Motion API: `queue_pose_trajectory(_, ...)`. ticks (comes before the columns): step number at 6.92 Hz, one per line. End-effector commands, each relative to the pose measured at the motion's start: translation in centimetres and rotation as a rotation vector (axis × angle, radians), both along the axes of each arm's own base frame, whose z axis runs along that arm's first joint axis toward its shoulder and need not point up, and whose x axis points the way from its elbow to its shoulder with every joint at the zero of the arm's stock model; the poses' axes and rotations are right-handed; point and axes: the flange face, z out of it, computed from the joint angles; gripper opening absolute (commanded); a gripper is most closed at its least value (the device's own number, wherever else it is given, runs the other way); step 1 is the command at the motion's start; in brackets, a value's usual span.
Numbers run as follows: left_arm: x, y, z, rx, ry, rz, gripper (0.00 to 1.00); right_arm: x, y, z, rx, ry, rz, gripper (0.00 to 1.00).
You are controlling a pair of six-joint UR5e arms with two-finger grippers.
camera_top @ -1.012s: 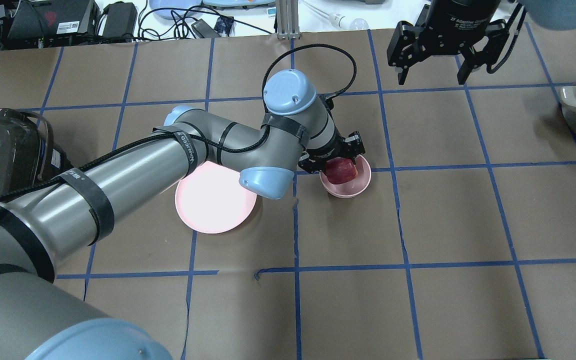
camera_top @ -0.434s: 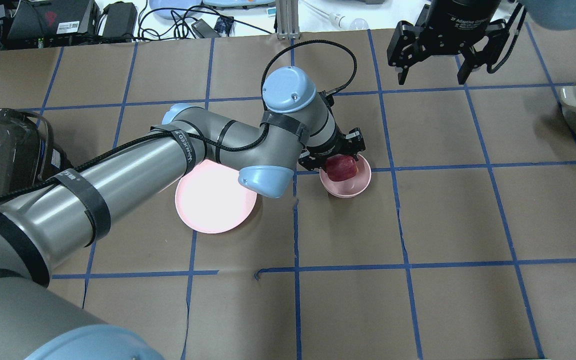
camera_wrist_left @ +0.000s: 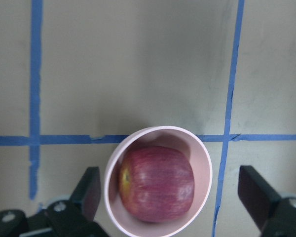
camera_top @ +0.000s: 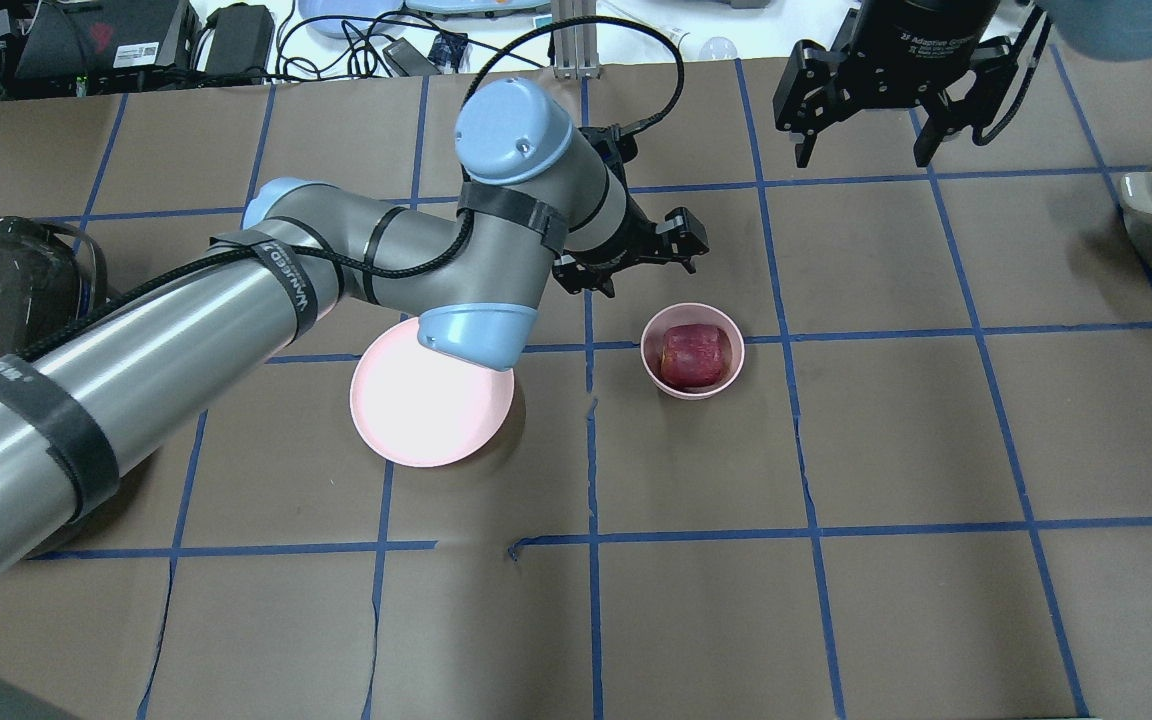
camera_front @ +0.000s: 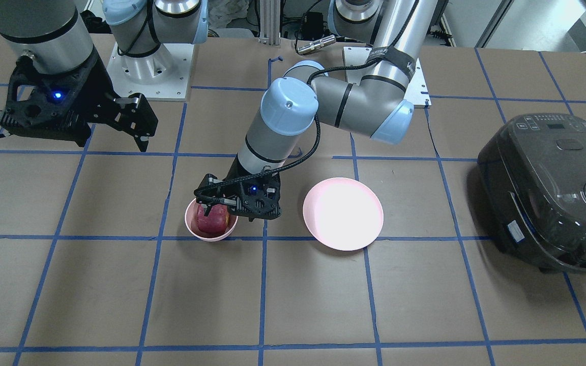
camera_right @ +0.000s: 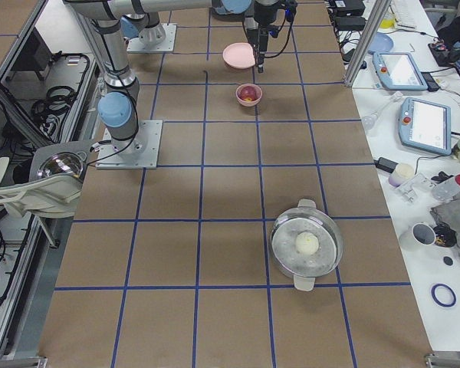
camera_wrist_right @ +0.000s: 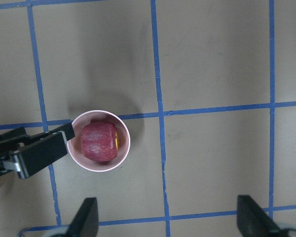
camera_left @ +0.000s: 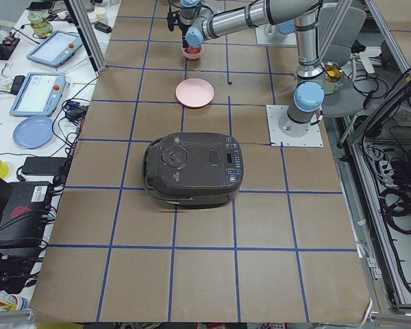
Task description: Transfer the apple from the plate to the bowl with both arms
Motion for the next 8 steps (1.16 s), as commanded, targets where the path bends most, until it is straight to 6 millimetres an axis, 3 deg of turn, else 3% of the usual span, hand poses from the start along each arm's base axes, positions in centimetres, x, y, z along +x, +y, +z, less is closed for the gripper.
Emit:
queue_pose_trajectory(1,6.1,-0.1,5.6,-0.024,-0.041,-0.046,1.00,0.0,-0.1,0.0,-0.004,0.000,0.000,1.00)
queue_pose_trajectory(4,18.3,0.4,13.8,0.004,-0.230,-0.111,1.00,0.1,0.0,0.0,-0.004,0.000,0.001,1.00)
queue_pose_trajectory(6,22.4,1.1,15.9,0.032,-0.339,-0.166,1.00,0.1,0.0,0.0,-0.004,0.001,0.001,1.00)
queue_pose_trajectory(8,24.1,0.6,18.1,0.048,-0.331,-0.138,1.00,0.1,-0.1,0.1,-0.010,-0.001,0.001,1.00)
